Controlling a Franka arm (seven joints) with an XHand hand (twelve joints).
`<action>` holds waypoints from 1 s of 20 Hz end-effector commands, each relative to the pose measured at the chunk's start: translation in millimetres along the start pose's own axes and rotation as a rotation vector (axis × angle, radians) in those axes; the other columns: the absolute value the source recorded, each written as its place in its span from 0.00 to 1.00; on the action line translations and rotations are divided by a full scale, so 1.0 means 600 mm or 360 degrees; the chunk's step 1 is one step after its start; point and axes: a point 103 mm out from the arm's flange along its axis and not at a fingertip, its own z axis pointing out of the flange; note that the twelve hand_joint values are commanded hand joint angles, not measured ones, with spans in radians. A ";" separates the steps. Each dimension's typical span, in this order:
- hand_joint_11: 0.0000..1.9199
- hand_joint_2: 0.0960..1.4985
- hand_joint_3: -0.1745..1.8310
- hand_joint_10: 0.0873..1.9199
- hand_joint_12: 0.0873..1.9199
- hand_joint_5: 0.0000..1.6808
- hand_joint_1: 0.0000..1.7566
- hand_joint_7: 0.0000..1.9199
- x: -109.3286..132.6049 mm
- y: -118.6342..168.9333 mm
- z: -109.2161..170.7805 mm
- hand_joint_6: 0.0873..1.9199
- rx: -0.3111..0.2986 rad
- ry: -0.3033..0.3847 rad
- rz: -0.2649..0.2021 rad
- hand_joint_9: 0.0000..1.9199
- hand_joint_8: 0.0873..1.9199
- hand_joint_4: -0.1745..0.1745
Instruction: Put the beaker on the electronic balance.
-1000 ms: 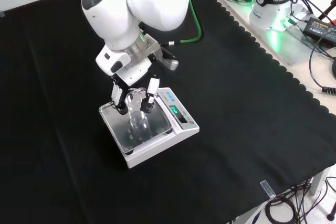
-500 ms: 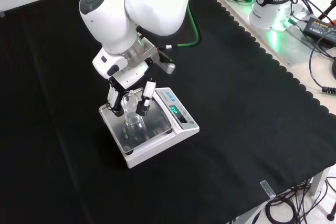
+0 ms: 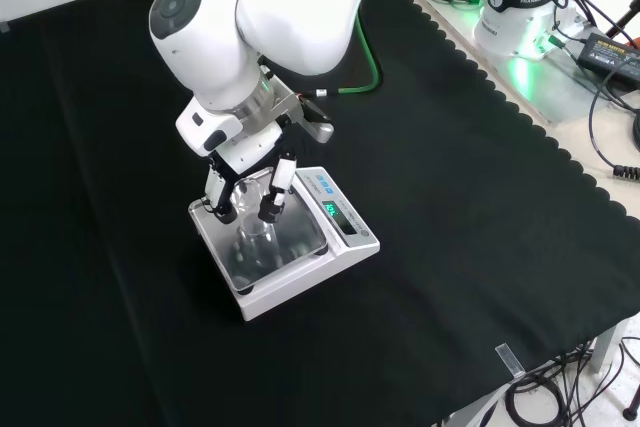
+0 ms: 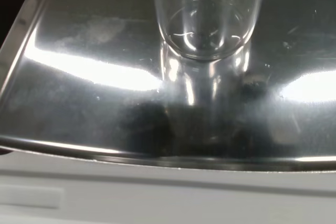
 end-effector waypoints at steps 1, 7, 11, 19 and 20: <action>0.85 0.72 0.00 0.15 0.27 0.47 0.61 0.57 0.000 -0.001 0.002 0.43 0.0014 -0.0002 -0.0005 0.78 0.42 0.00; 0.81 0.71 0.00 0.14 0.30 0.43 0.58 0.55 0.000 -0.001 0.004 0.45 0.0038 -0.0002 -0.0008 0.78 0.43 0.00; 0.72 0.69 0.00 0.15 0.38 0.34 0.52 0.49 0.001 0.000 0.007 0.46 0.0052 0.0022 -0.0009 0.70 0.45 0.00; 0.51 0.64 0.00 0.28 0.54 0.21 0.40 0.34 0.000 -0.002 0.007 0.38 0.0042 0.0035 -0.0021 0.45 0.46 0.10; 0.47 0.63 0.00 0.31 0.57 0.21 0.38 0.32 -0.001 -0.002 0.007 0.36 0.0042 0.0039 -0.0022 0.41 0.46 0.13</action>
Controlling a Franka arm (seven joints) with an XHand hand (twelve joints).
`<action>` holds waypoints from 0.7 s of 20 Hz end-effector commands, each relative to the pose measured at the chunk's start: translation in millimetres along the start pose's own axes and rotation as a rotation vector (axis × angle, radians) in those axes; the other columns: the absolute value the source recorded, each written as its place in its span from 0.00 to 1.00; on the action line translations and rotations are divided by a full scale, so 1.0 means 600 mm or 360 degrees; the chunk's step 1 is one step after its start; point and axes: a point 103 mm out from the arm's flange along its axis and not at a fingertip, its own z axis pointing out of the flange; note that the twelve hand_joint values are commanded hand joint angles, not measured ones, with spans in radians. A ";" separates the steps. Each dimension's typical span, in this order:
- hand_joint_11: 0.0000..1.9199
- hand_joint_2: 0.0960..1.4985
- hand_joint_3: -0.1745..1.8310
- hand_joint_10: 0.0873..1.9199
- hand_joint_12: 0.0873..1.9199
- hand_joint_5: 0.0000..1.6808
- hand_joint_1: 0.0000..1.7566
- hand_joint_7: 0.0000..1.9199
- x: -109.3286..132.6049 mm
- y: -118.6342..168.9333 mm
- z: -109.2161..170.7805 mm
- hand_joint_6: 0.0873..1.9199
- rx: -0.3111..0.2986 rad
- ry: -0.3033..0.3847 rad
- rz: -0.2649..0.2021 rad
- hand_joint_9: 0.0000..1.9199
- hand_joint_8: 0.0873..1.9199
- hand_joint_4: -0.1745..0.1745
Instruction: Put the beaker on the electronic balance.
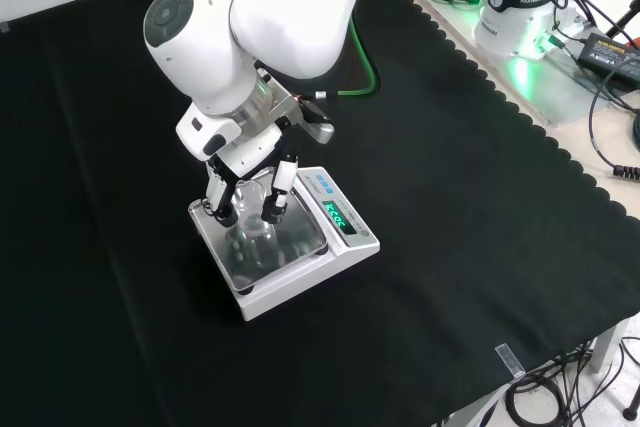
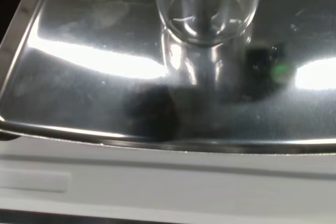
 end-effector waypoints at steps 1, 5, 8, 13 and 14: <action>0.44 0.62 0.00 0.34 0.60 0.20 0.36 0.30 -0.002 -0.002 -0.001 0.35 -0.0009 0.0016 -0.0009 0.38 0.46 0.15; 0.31 0.60 0.00 0.39 0.66 0.17 0.31 0.20 -0.002 -0.004 -0.003 0.29 -0.0015 0.0007 -0.0018 0.23 0.44 0.19; 0.25 0.58 0.00 0.42 0.69 0.16 0.29 0.14 -0.003 -0.007 -0.008 0.25 -0.0054 0.0002 -0.0024 0.16 0.42 0.22; 0.09 0.54 0.02 0.46 0.77 0.13 0.25 0.02 -0.013 -0.019 -0.029 0.13 -0.0139 0.0047 -0.0013 0.01 0.40 0.25; 0.09 0.54 0.03 0.47 0.77 0.13 0.25 0.02 -0.017 -0.023 -0.035 0.12 -0.0153 0.0054 -0.0007 0.00 0.40 0.25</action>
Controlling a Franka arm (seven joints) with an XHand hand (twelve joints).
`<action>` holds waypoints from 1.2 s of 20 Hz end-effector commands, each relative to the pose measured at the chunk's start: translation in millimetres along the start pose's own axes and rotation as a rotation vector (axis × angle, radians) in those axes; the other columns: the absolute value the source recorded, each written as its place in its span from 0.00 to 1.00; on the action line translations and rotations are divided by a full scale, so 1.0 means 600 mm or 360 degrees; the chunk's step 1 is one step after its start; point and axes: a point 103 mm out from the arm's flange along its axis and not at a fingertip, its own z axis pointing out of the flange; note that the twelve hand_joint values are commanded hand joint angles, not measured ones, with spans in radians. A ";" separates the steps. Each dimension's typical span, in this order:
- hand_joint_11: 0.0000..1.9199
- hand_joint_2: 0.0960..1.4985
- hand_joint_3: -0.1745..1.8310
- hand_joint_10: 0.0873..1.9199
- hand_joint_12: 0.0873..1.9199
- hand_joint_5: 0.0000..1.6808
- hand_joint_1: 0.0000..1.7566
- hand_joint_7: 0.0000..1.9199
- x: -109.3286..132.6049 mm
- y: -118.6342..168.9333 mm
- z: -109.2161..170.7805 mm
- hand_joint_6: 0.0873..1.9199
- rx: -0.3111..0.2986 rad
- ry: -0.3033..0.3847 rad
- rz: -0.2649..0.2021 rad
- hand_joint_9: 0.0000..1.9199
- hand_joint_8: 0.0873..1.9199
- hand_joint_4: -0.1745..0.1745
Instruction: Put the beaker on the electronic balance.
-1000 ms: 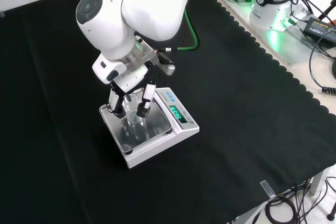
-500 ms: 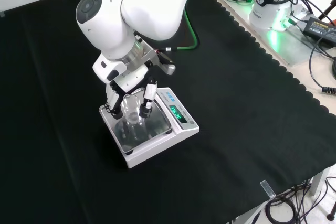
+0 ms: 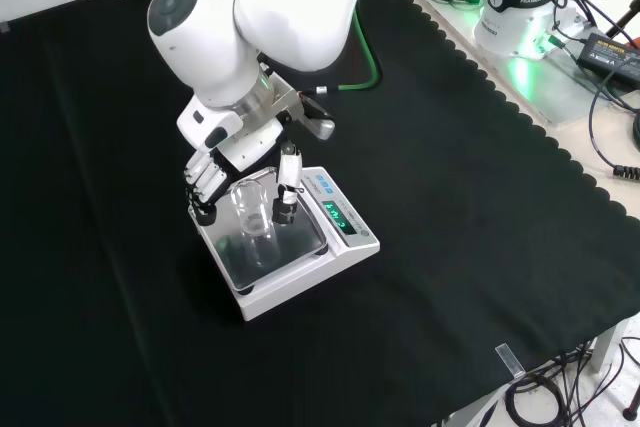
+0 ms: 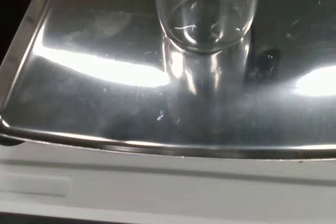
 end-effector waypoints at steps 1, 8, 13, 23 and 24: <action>0.10 0.54 0.03 0.47 0.77 0.14 0.25 0.01 -0.016 -0.019 -0.033 0.10 -0.0119 0.0047 0.0017 0.01 0.40 0.25; 0.15 0.54 0.04 0.48 0.74 0.15 0.25 0.03 -0.062 -0.071 -0.065 0.06 -0.0217 0.0078 0.0077 0.03 0.40 0.25; 0.20 0.56 0.05 0.46 0.72 0.17 0.27 0.06 -0.099 -0.116 -0.070 0.05 -0.0239 0.0095 0.0127 0.09 0.40 0.23; 0.22 0.58 0.06 0.46 0.71 0.18 0.29 0.07 -0.149 -0.182 -0.059 0.04 -0.0266 0.0178 0.0196 0.11 0.40 0.23; 0.22 0.58 0.06 0.46 0.71 0.18 0.29 0.07 -0.151 -0.184 -0.057 0.04 -0.0262 0.0180 0.0198 0.11 0.40 0.23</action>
